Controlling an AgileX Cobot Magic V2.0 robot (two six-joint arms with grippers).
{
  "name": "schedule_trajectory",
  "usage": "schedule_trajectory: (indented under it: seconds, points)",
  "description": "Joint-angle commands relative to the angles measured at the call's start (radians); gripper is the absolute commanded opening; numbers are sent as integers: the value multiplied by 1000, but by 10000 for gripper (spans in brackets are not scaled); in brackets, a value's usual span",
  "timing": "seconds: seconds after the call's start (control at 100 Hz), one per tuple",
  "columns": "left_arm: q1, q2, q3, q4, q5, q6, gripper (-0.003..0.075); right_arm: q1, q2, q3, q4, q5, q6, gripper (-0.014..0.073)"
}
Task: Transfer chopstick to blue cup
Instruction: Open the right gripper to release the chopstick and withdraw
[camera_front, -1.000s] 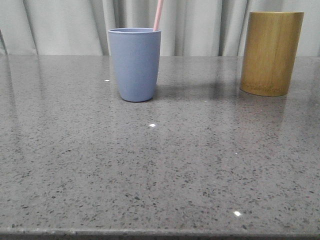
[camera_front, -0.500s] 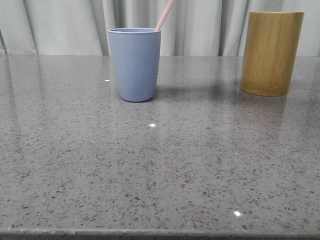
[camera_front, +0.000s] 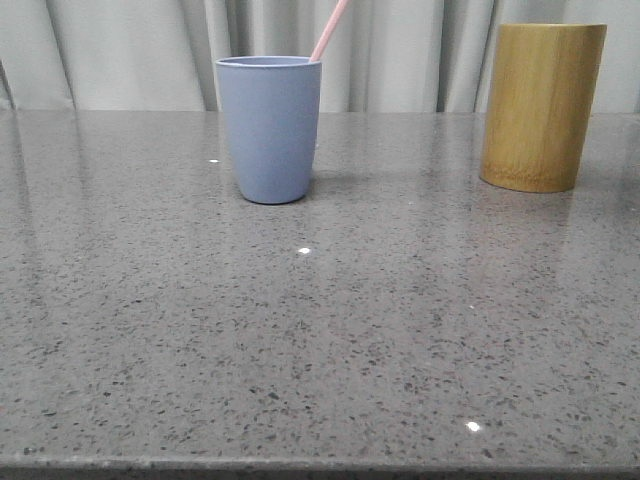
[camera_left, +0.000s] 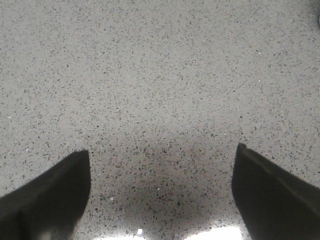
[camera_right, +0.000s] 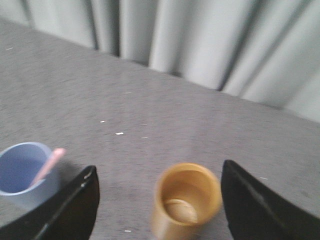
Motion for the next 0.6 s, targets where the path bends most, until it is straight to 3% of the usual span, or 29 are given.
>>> schedule_trajectory:
  seconds: [0.0,0.21,0.59]
  points:
    - [1,-4,-24,-3,-54,-4,568,-85,-70,-9,-28,-50,-15,520]
    - [1,-4,-24,-7,-54,-4,568,-229,-183,122,-29,-133,-26,520]
    - [1,-4,-24,-7,-52,-4,568,-241,-419,435,-30,-33,-30,520]
